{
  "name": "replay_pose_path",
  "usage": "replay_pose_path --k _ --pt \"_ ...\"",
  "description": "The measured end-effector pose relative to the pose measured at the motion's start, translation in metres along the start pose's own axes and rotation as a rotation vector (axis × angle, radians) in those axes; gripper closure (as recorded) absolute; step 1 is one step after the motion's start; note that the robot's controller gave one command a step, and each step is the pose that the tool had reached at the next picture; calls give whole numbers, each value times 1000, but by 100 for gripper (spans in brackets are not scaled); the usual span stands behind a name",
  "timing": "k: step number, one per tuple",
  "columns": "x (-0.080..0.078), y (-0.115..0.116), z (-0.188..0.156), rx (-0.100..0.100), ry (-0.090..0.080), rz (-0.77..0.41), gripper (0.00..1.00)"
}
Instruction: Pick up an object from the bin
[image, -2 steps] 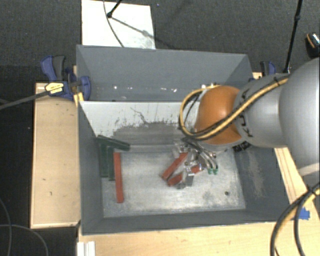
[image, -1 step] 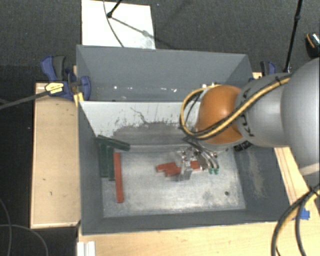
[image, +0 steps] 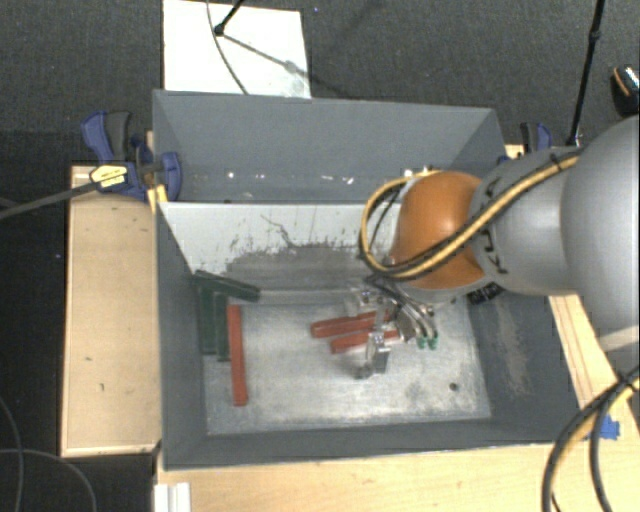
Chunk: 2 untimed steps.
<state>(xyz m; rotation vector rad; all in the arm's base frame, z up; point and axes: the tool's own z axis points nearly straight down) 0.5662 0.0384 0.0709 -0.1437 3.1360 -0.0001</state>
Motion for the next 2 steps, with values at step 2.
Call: replay_pose_path --k 2 --pt "-22 28 -169 -1 -11 -14 100"
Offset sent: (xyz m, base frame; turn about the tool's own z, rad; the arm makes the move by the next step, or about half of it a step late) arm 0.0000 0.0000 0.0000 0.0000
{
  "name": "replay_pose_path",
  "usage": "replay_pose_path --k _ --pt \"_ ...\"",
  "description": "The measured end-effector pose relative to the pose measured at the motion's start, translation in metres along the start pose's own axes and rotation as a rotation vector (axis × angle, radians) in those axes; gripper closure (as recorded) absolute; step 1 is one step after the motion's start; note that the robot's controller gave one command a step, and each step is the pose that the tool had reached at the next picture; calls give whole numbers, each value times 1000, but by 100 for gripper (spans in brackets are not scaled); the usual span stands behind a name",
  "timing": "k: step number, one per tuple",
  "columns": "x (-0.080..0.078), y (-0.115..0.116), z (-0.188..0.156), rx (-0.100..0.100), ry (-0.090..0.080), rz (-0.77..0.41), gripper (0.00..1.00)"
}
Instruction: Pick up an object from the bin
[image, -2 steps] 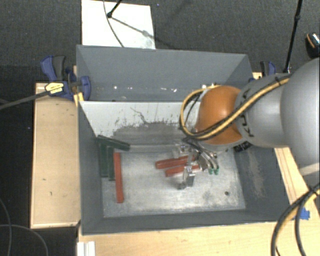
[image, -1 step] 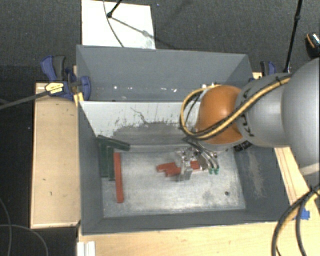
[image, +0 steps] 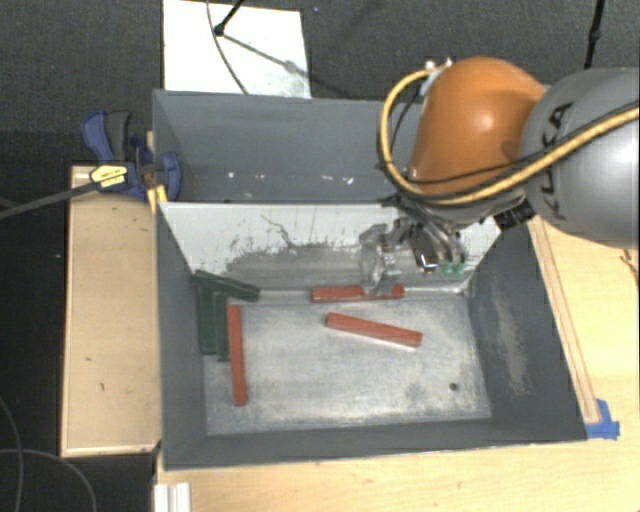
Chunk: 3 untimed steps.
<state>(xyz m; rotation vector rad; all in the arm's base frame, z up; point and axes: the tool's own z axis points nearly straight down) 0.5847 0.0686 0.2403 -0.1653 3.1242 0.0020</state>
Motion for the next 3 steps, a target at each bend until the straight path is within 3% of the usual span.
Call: replay_pose_path --k 1,2,3 --pt "99 0 54 0 22 29 100" --pt "95 0 52 1 12 26 0" --pt "47 -82 143 1 12 -165 0"
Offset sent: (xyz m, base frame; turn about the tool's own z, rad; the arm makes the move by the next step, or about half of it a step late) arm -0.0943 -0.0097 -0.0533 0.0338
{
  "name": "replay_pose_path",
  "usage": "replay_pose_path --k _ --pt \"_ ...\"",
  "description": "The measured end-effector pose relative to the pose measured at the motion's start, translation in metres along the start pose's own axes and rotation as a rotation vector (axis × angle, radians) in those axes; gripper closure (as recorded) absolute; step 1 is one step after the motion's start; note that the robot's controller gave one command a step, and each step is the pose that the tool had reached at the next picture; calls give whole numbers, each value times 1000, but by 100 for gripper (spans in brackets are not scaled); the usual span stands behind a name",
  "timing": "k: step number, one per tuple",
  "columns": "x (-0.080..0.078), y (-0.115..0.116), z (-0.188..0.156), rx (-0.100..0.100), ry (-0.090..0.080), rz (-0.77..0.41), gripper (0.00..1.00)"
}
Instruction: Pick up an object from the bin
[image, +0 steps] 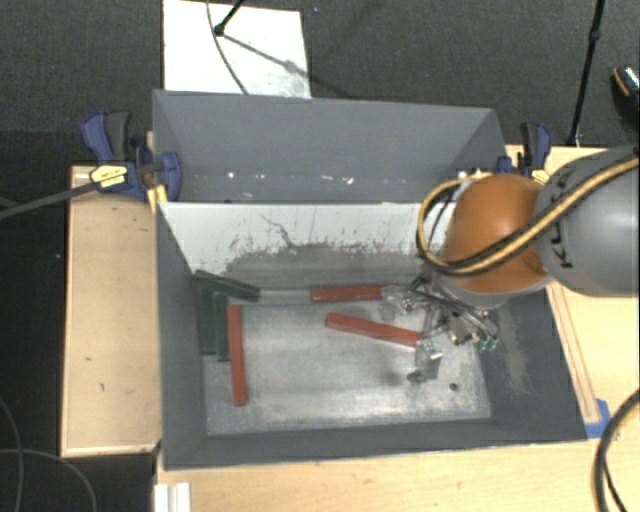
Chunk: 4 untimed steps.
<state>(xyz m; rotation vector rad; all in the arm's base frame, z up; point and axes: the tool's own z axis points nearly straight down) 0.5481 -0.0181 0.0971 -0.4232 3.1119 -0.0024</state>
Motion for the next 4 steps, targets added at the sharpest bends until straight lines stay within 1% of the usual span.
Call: replay_pose_path --k 1,2,3,4 --pt "-22 -24 28 -1 -3 -61 0" --pt "-22 -23 26 -1 -4 -61 100" --pt "-31 -48 -102 3 -10 -91 100" --pt "-17 -8 -210 2 -10 -342 100"
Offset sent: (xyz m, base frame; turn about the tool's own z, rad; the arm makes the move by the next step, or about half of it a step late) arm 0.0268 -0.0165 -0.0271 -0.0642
